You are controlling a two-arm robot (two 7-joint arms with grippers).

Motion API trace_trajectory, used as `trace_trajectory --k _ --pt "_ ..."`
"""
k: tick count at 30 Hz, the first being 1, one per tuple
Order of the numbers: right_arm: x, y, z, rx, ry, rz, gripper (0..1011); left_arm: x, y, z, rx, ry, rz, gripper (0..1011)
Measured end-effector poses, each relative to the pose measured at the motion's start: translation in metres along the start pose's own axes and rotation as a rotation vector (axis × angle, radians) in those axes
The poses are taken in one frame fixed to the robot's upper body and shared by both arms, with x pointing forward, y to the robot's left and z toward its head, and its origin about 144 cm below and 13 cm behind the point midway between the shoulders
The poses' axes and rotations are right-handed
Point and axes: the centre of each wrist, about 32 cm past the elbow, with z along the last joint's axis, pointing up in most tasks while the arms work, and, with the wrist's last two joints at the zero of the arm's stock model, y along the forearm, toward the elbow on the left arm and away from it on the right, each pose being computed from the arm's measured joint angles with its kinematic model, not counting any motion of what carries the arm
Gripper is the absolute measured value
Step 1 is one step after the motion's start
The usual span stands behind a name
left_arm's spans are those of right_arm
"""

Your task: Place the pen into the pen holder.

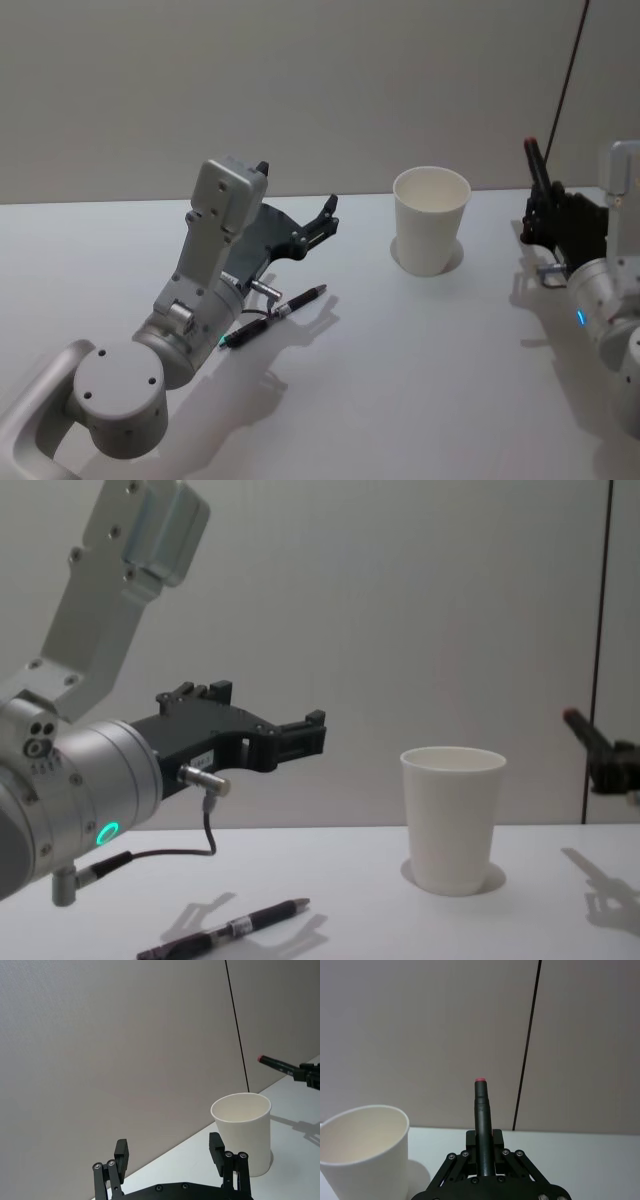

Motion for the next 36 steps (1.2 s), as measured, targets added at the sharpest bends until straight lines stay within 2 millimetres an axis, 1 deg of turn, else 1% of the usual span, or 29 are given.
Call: trace_trajectory --k 8,14,22,23,29,36 --pt "0.004 -0.001 0.010 0.130 -0.048 0.025 175 0.000 0.000 0.000 0.000 0.000 0.000 1001" --pt "0.007 0.003 0.020 0.236 -0.096 0.065 175 0.000 0.000 0.000 0.000 0.000 0.000 1001" --pt "0.005 0.018 0.029 0.319 -0.165 0.140 175 0.000 0.000 0.000 0.000 0.000 0.000 1001" --pt "0.003 0.024 0.030 0.331 -0.183 0.159 175 0.000 0.000 0.000 0.000 0.000 0.000 1001" --pt "-0.001 0.033 0.031 0.342 -0.214 0.197 175 0.000 0.000 0.000 0.000 0.000 0.000 1001" --pt "-0.011 0.049 0.027 0.338 -0.252 0.248 175 0.000 0.000 0.000 0.000 0.000 0.000 1001"
